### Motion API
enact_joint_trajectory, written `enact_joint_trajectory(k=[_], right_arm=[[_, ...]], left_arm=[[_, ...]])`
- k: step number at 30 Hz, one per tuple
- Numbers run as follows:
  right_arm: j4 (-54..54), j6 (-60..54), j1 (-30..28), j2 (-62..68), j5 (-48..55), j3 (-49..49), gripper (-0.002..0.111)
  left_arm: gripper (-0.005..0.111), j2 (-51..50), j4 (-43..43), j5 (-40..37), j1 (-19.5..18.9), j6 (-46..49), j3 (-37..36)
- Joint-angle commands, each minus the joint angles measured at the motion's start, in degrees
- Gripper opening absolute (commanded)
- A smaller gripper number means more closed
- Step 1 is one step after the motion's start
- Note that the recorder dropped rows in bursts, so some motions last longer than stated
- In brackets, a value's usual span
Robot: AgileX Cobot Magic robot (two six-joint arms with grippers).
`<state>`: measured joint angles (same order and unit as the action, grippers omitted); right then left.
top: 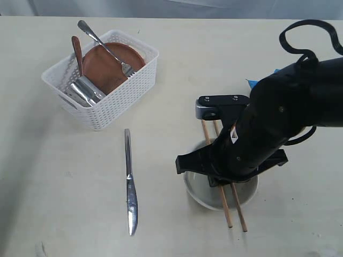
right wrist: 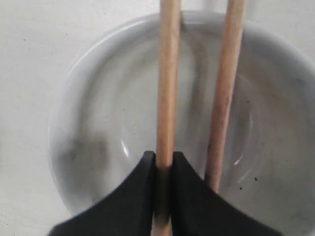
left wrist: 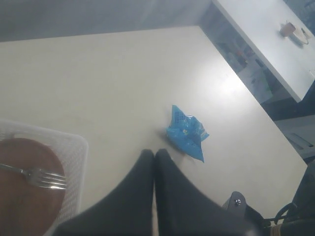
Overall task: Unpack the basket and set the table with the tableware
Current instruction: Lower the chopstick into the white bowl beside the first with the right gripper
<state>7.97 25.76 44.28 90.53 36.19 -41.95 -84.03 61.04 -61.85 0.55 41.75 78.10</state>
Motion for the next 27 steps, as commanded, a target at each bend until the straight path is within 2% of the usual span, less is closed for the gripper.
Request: enact_joint_trajectory(k=[1,4,27], right_arm=[[-0.6,-0.5,-0.1,0.4,0.2,0.0,0.027],[-0.6,-0.5,-0.1,0.4,0.2,0.0,0.034],[-0.6,-0.5,-0.1,-3.2,0.1,0.0,0.034]], left_arm=[[0.000,0.5,0.8,-0.2,-0.2,-0.2,-0.4],[0.000,0.5,0.9,-0.2,-0.2,-0.2,-0.4],[0.000,0.5,0.9,0.1,-0.2,-0.2,-0.4]])
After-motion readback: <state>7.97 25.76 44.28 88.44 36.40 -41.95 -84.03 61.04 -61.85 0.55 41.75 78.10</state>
